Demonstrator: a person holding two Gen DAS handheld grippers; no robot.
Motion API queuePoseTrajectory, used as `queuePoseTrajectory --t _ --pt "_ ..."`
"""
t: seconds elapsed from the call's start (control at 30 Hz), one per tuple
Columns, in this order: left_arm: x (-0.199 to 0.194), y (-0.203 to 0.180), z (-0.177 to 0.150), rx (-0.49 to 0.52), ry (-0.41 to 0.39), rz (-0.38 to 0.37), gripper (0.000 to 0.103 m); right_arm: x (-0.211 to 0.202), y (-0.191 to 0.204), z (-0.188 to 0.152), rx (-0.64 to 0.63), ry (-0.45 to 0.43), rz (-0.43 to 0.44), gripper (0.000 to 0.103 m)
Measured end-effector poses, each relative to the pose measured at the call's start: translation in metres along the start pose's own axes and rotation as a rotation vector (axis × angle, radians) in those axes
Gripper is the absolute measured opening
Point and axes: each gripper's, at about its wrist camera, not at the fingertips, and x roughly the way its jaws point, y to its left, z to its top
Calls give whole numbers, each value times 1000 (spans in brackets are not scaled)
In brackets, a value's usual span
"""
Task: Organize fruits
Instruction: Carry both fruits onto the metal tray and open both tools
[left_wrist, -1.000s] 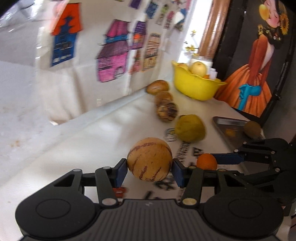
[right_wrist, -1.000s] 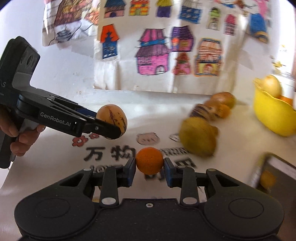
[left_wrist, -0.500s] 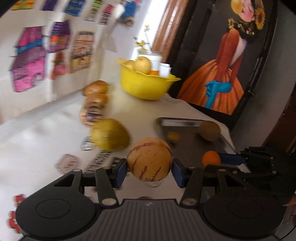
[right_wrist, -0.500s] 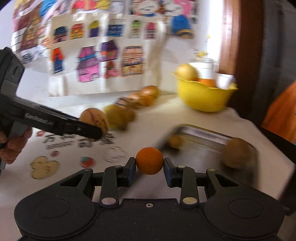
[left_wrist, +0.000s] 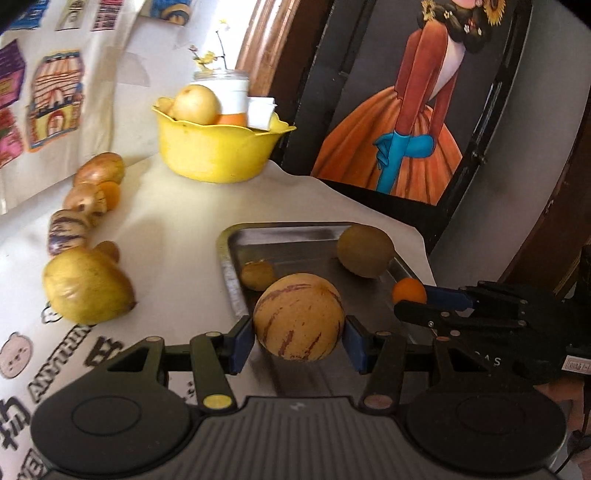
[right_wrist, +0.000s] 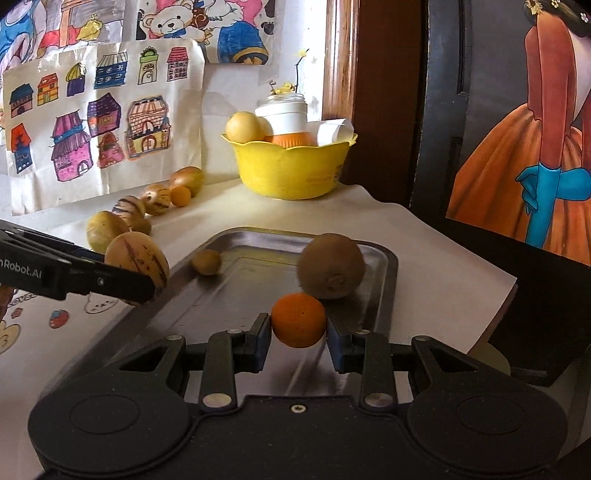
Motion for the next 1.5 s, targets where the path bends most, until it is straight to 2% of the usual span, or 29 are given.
queuePoseTrajectory --t 0.4,1.23,1.43,1.5 --pt "31 -7 1 2 18 31 56 16 -9 0 -16 -11 -6 34" --pt "44 -6 3 -15 48 20 57 18 -8 -1 -18 17 -21 37" --pt "35 -2 5 -54 40 8 61 6 -4 -1 -19 13 -35 41" --pt "28 -3 5 -63 27 7 68 -1 -3 -1 -15 7 -41 46"
